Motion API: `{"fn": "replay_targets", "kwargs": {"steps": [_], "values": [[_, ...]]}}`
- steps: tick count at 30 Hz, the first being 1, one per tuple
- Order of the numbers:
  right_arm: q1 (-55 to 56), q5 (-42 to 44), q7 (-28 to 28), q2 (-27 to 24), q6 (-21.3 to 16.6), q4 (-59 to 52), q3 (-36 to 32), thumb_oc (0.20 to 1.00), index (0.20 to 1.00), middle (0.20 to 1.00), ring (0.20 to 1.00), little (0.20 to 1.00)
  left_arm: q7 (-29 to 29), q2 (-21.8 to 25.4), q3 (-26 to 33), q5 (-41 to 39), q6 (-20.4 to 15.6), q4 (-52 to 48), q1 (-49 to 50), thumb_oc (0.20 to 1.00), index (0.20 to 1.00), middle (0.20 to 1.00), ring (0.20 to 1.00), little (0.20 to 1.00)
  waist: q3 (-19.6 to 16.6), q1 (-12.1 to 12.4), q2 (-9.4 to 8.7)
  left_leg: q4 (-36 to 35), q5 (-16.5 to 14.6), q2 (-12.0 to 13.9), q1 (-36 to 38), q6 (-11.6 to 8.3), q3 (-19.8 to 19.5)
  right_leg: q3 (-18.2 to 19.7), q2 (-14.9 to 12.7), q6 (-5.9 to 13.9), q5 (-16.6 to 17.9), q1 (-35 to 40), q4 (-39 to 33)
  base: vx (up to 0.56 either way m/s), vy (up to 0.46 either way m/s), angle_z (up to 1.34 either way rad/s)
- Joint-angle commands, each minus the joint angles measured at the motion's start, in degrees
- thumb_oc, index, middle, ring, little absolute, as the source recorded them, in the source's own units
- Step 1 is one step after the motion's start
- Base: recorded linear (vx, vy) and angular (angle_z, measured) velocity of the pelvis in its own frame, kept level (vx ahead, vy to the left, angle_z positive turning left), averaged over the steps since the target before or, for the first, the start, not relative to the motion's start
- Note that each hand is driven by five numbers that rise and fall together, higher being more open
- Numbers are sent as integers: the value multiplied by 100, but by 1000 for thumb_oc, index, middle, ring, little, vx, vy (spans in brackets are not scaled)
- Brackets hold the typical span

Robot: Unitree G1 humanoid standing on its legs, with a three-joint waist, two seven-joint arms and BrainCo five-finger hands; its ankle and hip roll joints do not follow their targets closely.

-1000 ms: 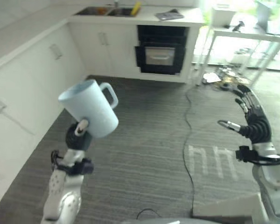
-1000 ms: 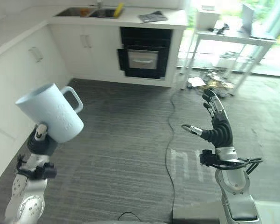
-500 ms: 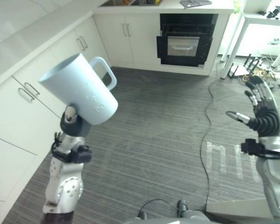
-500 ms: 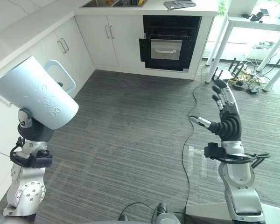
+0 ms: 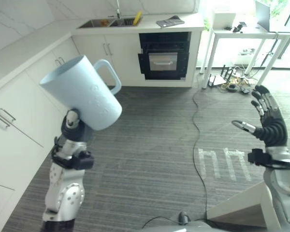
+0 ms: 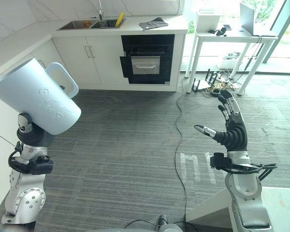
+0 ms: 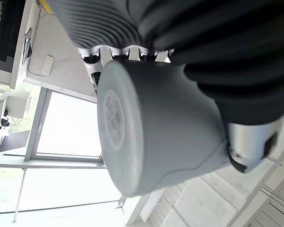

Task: Place the dishes in the dishwasher.

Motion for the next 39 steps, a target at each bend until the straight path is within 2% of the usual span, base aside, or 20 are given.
{"fn": "replay_targets", "kwargs": {"steps": [1,5,11,12,13,14,16,17,19,20,21,23,25,27,29,32,35,36,38,39], "values": [[-460,731,630,7,-603,-104,216,1000,1000,1000,1000,1000,554,202,33,788,-1179,196,7,200,200,200,200,200,-104,264,-226,3,-188,-500,-132,237,-876,-192,371,99,-513,404,46,-5,-67,-2],[-362,761,680,18,-590,-86,125,1000,1000,1000,1000,1000,500,220,79,661,-1147,223,38,200,200,200,200,200,-134,209,-224,3,-166,-401,-111,179,-784,-217,398,79,-562,459,46,21,-99,4],[-220,597,778,41,-580,-76,-19,1000,1000,1000,1000,1000,334,221,89,463,-1039,310,-13,200,200,200,200,200,-111,65,-230,3,-88,-189,-43,25,-383,-341,434,41,-620,500,46,72,-121,6],[-221,557,759,-59,-629,-49,-67,1000,1000,1000,1000,1000,308,220,54,450,-1026,307,8,200,200,200,200,200,-2,75,-326,665,12,-70,-205,-113,-125,-315,371,-39,-608,549,46,65,-176,3],[-225,517,742,-97,-644,-38,-92,1000,1000,1000,1000,1000,324,221,25,481,-1016,290,-3,200,200,200,200,200,54,98,-368,1104,44,17,-461,-179,-88,-320,358,-87,-593,561,46,34,-226,10],[-229,507,699,-174,-659,-18,-133,1000,1000,1000,1000,1000,301,221,7,510,-1029,277,-4,200,200,200,200,200,166,155,-478,2050,259,99,-852,-265,-113,-318,305,-174,-544,596,46,18,-188,4],[-218,570,788,-230,-696,25,-242,1000,1000,1000,1000,1000,233,179,73,583,-976,205,54,200,200,200,200,200,336,225,-521,2942,255,101,-1467,-202,-344,-293,323,-264,-469,616,46,111,-96,-10],[-239,516,820,-187,-699,64,-247,1000,1000,1000,1000,1000,216,174,100,613,-959,214,81,200,200,200,200,200,370,211,-472,2421,230,229,-1558,-168,-176,-278,382,-233,-509,642,46,184,32,-5],[-245,507,814,-159,-695,88,-232,1000,1000,1000,1000,1000,185,201,124,515,-961,246,140,200,200,200,200,200,352,216,-417,1614,326,292,-1400,-178,32,-308,400,-169,-598,685,46,269,148,-9],[-222,536,840,-166,-717,79,-248,1000,1000,1000,1000,1000,178,210,141,412,-973,272,218,200,200,200,200,200,321,210,-313,832,552,354,-1314,-255,152,-352,454,-102,-691,738,46,442,256,-23],[-184,585,914,-195,-712,40,-273,1000,1000,1000,1000,1000,183,216,148,351,-1011,314,292,200,200,200,200,200,316,252,-234,70,979,325,-1213,-370,27,-305,495,-63,-800,872,46,438,234,-6],[-114,708,1126,-258,-750,1,-333,1000,1000,1000,1000,1000,185,195,207,352,-1089,346,457,200,200,200,200,200,331,365,-184,3,1164,409,-1658,-469,-510,-66,584,-112,-893,1033,46,424,205,-14],[-65,787,1212,-322,-711,-32,-383,1000,1000,1000,1000,1000,83,113,243,369,-1073,366,576,200,200,200,200,200,318,369,-172,3,1160,420,-1816,-487,-425,19,605,-139,-1006,1191,46,586,362,-54],[-9,874,1300,-324,-721,-79,-418,1000,1000,1000,1000,1000,234,115,220,531,-1096,297,579,200,200,200,200,200,296,404,-141,3,1156,385,-1614,-438,-323,-5,444,-73,-1031,1392,50,631,451,-64],[-28,917,1297,-298,-677,-94,-400,1000,1000,1000,1000,1000,301,141,212,551,-1019,308,485,200,200,200,200,200,277,462,-150,3,1090,286,-1490,-340,-309,-3,346,-8,-1161,1510,232,352,291,-40],[-123,656,1040,-86,-637,-164,-198,1000,1000,1000,1000,1000,224,245,158,684,-709,239,242,200,200,200,200,200,154,652,-260,3,903,24,-1412,-33,-321,-181,146,215,-1426,1512,971,340,291,-48],[-143,395,815,32,-601,-183,-84,1000,1000,1000,1000,1000,103,310,121,689,-534,267,130,200,200,200,200,200,113,666,-349,3,767,-194,-1255,172,-445,-233,32,529,-965,1007,2071,236,209,14],[-132,360,759,100,-608,-156,-51,1000,1000,1000,1000,1000,32,325,105,701,-478,310,76,200,200,200,200,200,97,665,-347,3,693,-265,-1186,246,-480,-314,6,628,-738,708,2739,220,207,38],[-155,255,731,219,-620,-93,35,1000,1000,1000,1000,1000,12,331,76,827,-416,324,-24,200,200,200,200,200,146,663,-268,3,529,-367,-970,349,-541,-551,-102,612,-480,115,3729,279,236,55],[-299,162,699,230,-653,69,208,1000,1000,1000,1000,1000,205,366,89,839,-357,304,-129,200,200,200,200,200,234,645,-215,3,471,-433,-819,352,-570,-793,-88,444,-813,-203,3337,358,152,8]]}}
